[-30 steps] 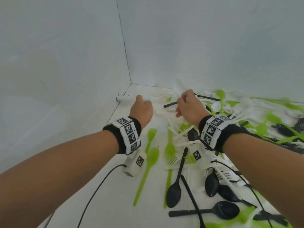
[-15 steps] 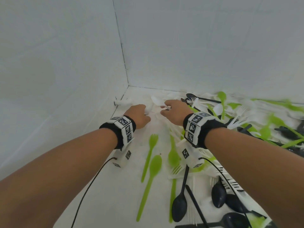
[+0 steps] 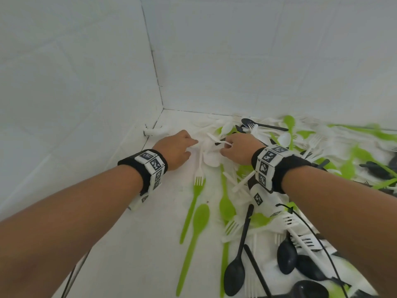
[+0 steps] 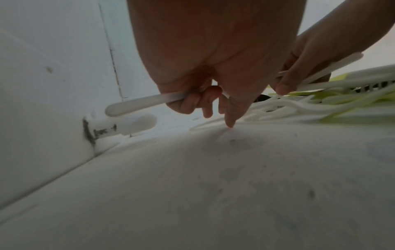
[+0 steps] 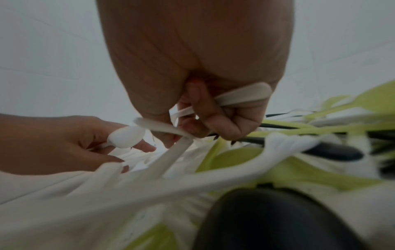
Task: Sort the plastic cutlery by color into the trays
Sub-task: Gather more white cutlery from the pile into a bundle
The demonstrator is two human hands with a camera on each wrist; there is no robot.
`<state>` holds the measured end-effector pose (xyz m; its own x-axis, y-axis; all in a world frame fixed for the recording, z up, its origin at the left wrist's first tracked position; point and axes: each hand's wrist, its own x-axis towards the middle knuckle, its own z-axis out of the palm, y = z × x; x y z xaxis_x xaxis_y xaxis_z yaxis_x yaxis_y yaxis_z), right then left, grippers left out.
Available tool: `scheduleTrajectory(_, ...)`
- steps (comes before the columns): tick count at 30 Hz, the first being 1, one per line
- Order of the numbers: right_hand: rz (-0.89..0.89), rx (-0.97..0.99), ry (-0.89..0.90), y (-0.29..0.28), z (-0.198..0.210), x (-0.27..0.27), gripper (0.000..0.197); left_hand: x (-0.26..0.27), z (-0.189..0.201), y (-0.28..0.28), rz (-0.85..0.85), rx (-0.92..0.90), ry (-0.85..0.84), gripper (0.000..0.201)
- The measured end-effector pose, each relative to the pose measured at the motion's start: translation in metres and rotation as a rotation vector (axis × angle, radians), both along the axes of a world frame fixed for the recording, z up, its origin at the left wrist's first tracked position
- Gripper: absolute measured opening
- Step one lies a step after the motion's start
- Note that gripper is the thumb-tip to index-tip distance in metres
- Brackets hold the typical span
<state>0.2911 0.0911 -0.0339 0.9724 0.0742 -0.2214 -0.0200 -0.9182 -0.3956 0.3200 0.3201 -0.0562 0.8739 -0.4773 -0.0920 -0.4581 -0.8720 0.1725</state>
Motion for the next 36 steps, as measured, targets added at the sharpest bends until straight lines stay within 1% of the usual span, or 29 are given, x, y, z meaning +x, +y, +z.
scheduleTrajectory(2,-0.004,0.023,-0.007,-0.008,0.001,-0.002,0.019,0.003,-0.001,-0.007,-0.042,0.048,-0.006,0.044)
scheduleTrajectory(4,-0.009,0.058,-0.016,-0.014,0.002,-0.006,0.016,0.006,0.002,-0.013,-0.046,0.082,-0.014,0.03)
scheduleTrajectory(5,-0.028,0.083,-0.026,-0.016,0.002,-0.008,0.02,0.007,0.004,-0.014,-0.034,0.079,-0.013,0.021)
scheduleTrajectory(6,-0.059,0.109,-0.043,-0.018,0.003,-0.009,0.025,0.008,0.007,-0.014,-0.023,0.07,0.0,0.016)
scheduleTrajectory(7,-0.093,0.132,-0.066,-0.02,0.003,-0.009,0.028,0.009,0.01,-0.013,-0.023,0.059,0.017,0.018)
scheduleTrajectory(9,-0.132,0.157,-0.112,-0.02,0.002,-0.005,0.025,0.007,0.017,-0.009,-0.024,0.026,0.064,0.021)
scheduleTrajectory(12,-0.099,0.179,-0.179,-0.013,0.004,0.005,0.02,-0.004,0.035,-0.004,0.007,-0.055,0.109,0.029)
scheduleTrajectory(14,-0.024,0.141,-0.156,-0.004,0.004,0.012,0.024,-0.011,0.05,-0.003,0.045,-0.016,0.146,0.023)
scheduleTrajectory(16,0.056,0.029,-0.082,0.007,0.002,0.016,0.034,-0.015,0.063,-0.001,0.064,0.057,0.159,0.016)
scheduleTrajectory(19,0.149,-0.125,0.002,0.021,-0.007,0.025,0.047,-0.02,0.075,0.007,0.061,0.171,0.19,0.019)
scheduleTrajectory(20,0.174,-0.172,0.007,0.024,-0.008,0.028,0.046,-0.022,0.079,0.01,0.071,0.197,0.229,0.017)
scheduleTrajectory(22,0.191,-0.233,-0.032,0.027,-0.008,0.032,0.032,-0.024,0.084,0.014,0.109,0.222,0.318,0.007)
scheduleTrajectory(24,0.189,-0.232,-0.086,0.028,-0.005,0.033,0.017,-0.024,0.085,0.017,0.142,0.222,0.373,0.005)
scheduleTrajectory(25,0.19,-0.215,-0.111,0.028,-0.004,0.033,0.014,-0.024,0.084,0.018,0.16,0.205,0.389,0.006)
scheduleTrajectory(27,0.167,-0.133,-0.146,0.028,-0.002,0.033,0.011,-0.022,0.08,0.019,0.221,0.126,0.402,0.012)
scheduleTrajectory(29,0.102,0.006,-0.194,0.027,0.006,0.03,0.007,-0.021,0.074,0.019,0.299,0.028,0.393,0.016)
scheduleTrajectory(31,0.012,0.198,-0.265,0.025,0.017,0.026,0.007,-0.02,0.067,0.018,0.357,-0.067,0.4,0.016)
scheduleTrajectory(33,-0.091,0.42,-0.317,0.023,0.031,0.021,0.008,-0.019,0.062,0.017,0.398,-0.187,0.444,0.014)
scheduleTrajectory(34,-0.14,0.506,-0.332,0.023,0.039,0.017,0.01,-0.019,0.061,0.015,0.416,-0.26,0.47,0.014)
scheduleTrajectory(36,-0.23,0.652,-0.336,0.022,0.052,0.012,0.021,-0.019,0.059,0.011,0.459,-0.415,0.493,0.015)
